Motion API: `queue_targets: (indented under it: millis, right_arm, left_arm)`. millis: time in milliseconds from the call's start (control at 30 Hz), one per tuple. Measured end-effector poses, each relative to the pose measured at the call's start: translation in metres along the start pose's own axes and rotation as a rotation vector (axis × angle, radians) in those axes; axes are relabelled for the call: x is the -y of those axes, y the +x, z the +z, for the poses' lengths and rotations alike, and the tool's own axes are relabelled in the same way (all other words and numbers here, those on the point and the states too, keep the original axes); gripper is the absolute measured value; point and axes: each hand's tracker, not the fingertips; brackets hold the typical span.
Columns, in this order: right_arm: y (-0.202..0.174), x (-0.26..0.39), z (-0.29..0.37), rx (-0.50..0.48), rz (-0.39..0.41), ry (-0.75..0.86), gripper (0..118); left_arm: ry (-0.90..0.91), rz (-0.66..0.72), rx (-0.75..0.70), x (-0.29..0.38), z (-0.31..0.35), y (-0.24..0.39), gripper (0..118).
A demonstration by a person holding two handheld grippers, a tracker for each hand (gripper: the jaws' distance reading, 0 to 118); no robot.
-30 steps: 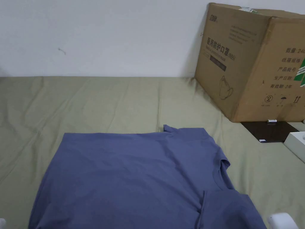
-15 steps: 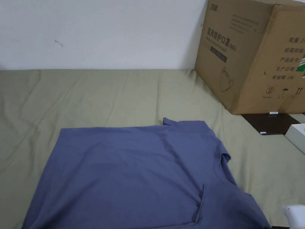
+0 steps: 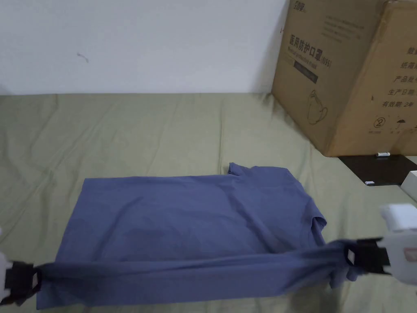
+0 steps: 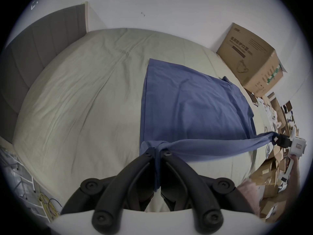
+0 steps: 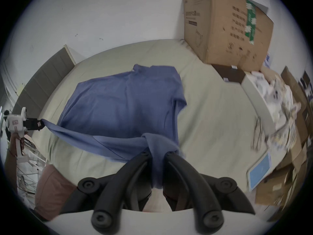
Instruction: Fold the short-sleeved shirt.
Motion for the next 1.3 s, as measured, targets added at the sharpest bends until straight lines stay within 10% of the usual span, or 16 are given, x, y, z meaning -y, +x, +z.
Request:
queue_targets:
  millis: [200, 267, 367, 400, 633, 733, 767, 867, 933, 1000, 1200, 1233, 1300]
  right_arm:
    - [-0.005, -0.089, -0.095, 0.083, 0.024, -0.07, 10]
    - [-0.005, -0.096, -0.126, 0.118, -0.039, -0.082, 19]
    - [-0.006, -0.094, -0.141, 0.2, -0.139, 0.065, 100]
    - [0.001, -0.091, -0.143, 0.195, -0.166, 0.108, 117]
    - [-0.008, -0.038, -0.065, 0.123, -0.264, 0.416, 118]
    - [-0.025, 0.017, -0.007, 0.025, -0.291, 0.688, 115]
    - [-0.033, 0.035, 0.01, 0.001, -0.282, 0.763, 106]
    - [-0.061, 0.072, 0.044, -0.002, -0.212, 0.855, 0]
    - [-0.074, 0.08, 0.053, 0.107, -0.22, 0.889, 0]
    - [-0.071, 0.085, 0.057, -0.036, -0.312, 0.844, 0]
    - [-0.074, 0.07, 0.044, -0.046, -0.363, 0.725, 0]
    - [-0.075, 0.07, 0.044, -0.061, -0.372, 0.716, 0]
    - [-0.078, 0.072, 0.044, -0.105, -0.39, 0.699, 0]
  left_arm:
    - [-0.069, 0.043, -0.011, -0.071, -0.073, 0.006, 5]
    - [-0.037, 0.112, 0.012, -0.079, -0.089, 0.004, 28]
    - [0.02, 0.152, 0.021, -0.08, -0.098, 0.002, 111]
    - [0.035, 0.156, 0.023, -0.078, -0.098, 0.002, 118]
    - [0.453, 0.051, 0.195, -0.03, -0.023, 0.019, 115]
    - [0.701, -0.076, 0.21, 0.025, 0.031, 0.039, 107]
    - [0.781, -0.104, 0.196, 0.045, 0.045, 0.043, 88]
    - [0.868, -0.16, 0.034, 0.088, 0.074, 0.061, 0]
    - [0.874, -0.158, -0.1, 0.103, 0.077, 0.062, 0]
    - [0.818, -0.116, -0.018, 0.102, 0.083, 0.057, 0]
    - [0.259, -0.084, 0.005, 0.017, 0.024, 0.015, 1]
    - [0.226, -0.072, 0.013, 0.01, 0.007, 0.004, 16]
    - [0.151, -0.061, -0.048, 0.003, -0.031, -0.005, 102]
